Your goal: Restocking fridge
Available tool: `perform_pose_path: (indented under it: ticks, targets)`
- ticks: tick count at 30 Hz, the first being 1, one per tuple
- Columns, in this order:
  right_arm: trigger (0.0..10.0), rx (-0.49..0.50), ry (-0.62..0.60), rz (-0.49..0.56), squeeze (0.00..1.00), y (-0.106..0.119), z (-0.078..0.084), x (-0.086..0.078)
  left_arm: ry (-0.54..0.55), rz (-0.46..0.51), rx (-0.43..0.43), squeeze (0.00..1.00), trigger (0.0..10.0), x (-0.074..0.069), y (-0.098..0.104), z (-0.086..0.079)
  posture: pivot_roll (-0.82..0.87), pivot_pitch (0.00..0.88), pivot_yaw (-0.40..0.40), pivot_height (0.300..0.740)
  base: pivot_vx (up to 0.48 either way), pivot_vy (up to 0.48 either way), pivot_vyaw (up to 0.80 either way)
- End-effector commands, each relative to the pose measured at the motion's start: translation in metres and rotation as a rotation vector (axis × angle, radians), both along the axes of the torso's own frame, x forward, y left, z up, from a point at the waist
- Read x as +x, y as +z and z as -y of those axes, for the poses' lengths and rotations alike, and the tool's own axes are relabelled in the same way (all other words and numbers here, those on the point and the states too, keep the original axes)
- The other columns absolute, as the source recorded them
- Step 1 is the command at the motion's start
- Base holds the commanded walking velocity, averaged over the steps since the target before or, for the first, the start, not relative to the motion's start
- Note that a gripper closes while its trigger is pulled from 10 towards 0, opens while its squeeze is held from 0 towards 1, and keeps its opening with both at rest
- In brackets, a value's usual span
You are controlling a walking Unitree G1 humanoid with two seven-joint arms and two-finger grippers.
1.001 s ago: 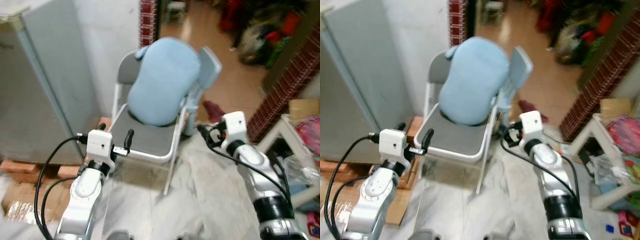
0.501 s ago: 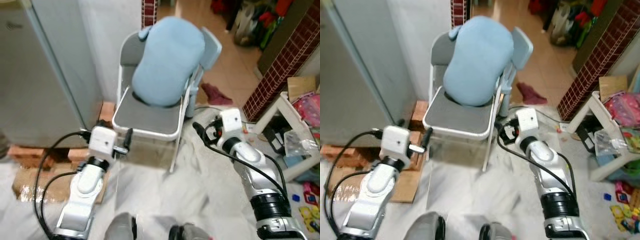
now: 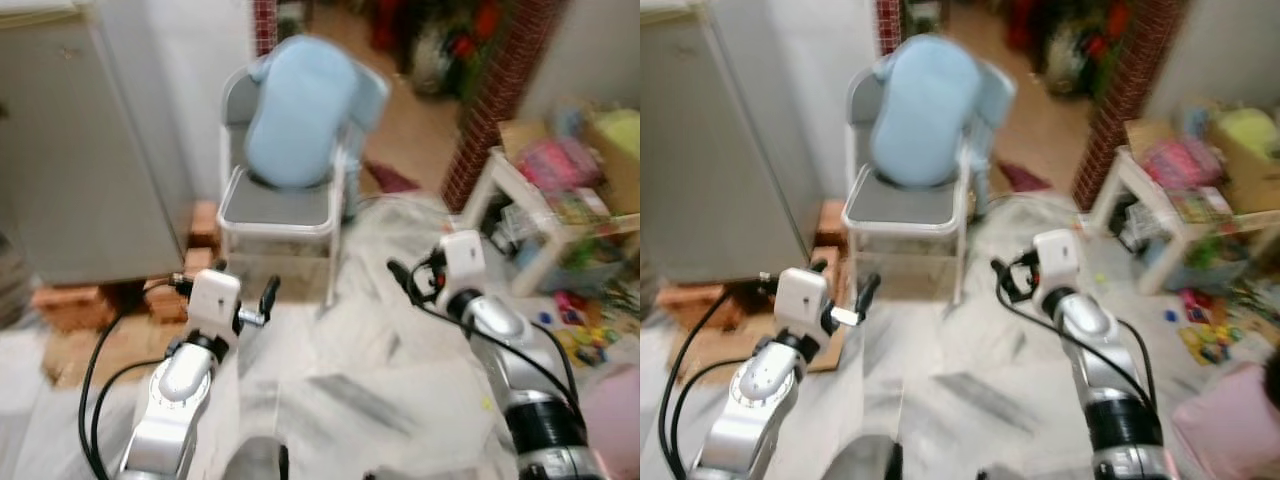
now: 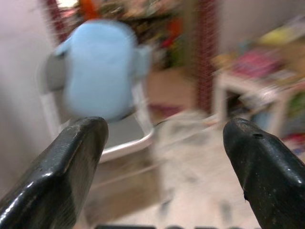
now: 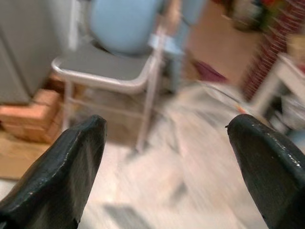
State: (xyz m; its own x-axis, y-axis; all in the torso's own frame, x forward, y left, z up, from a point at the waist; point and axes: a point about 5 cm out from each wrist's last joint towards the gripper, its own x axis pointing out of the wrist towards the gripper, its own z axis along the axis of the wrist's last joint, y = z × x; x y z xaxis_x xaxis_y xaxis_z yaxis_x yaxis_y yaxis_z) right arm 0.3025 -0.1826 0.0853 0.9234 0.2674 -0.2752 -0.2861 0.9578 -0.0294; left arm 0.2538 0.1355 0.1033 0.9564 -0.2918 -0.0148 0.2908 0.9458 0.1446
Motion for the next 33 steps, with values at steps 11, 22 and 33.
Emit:
perform_pose_path:
  ticks: [11,22,33]
  targets:
    - [10.0,-0.001,0.001,0.025,0.00,0.009,0.000,0.001,0.026,-0.040,-0.055,0.00,10.0,-0.002,-0.005,-0.007,0.01,0.000,-0.038,0.740,0.000,0.480,-0.36]
    - [10.0,0.006,-0.045,0.033,0.00,0.012,0.006,-0.008,0.006,-0.050,-0.110,0.00,10.0,0.005,-0.002,-0.005,0.01,0.000,-0.059,0.740,0.000,0.480,-0.80]
    - [10.0,0.111,-0.215,-0.008,0.00,0.007,0.018,-0.030,0.022,-0.100,-0.135,0.00,10.0,-0.007,-0.012,-0.006,-0.02,0.000,-0.064,0.740,0.000,0.480,-0.80]
